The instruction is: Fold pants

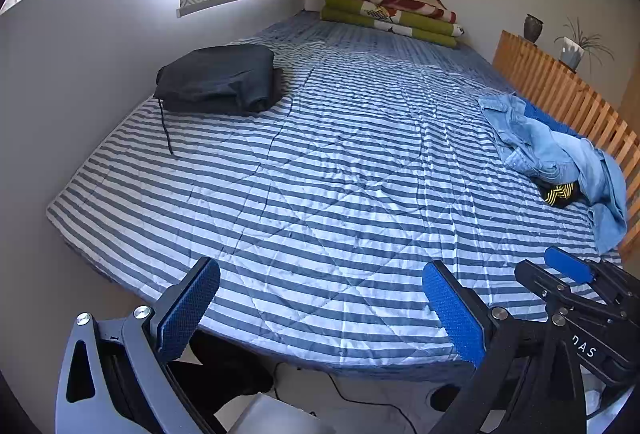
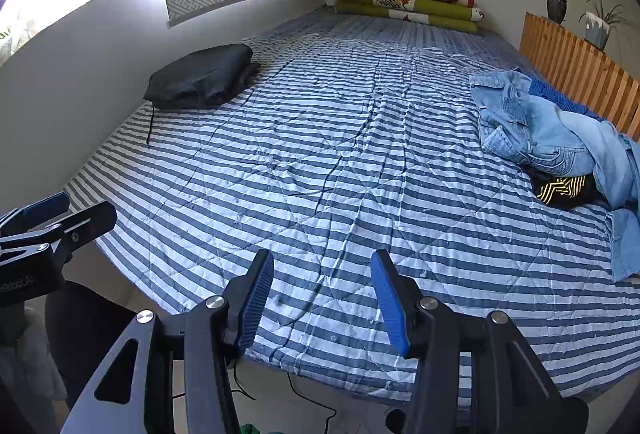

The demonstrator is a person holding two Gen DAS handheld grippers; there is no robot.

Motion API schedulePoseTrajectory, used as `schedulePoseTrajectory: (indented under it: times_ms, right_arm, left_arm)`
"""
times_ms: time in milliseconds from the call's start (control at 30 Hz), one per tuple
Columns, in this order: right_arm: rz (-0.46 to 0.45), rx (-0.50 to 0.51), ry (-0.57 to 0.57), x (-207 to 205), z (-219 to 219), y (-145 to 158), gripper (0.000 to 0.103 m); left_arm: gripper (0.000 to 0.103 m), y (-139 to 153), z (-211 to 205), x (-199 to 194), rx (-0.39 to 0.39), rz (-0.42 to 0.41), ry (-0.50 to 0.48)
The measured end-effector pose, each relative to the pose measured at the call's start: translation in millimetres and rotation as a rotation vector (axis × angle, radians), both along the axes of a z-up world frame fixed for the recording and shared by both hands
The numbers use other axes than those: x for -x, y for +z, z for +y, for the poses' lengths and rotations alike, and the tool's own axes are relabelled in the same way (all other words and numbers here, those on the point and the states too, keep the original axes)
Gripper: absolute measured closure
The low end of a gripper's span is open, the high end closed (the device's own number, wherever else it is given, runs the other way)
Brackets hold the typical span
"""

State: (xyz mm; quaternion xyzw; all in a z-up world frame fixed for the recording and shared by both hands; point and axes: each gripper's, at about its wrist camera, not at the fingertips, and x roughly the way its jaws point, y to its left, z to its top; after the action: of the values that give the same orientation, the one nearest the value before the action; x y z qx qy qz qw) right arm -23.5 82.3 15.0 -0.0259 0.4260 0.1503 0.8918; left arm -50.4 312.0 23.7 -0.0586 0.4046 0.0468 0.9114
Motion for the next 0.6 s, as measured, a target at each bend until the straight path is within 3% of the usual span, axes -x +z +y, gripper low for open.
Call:
schedulePoseTrajectory:
  times_ms: [600]
  right_arm:
    - [0.023, -0.005, -0.012, -3.4, 0.0, -8.1, 0.056]
  left_arm:
    - [0.0, -5.5, -2.3, -3.8, -0.001, 0.015, -0.006]
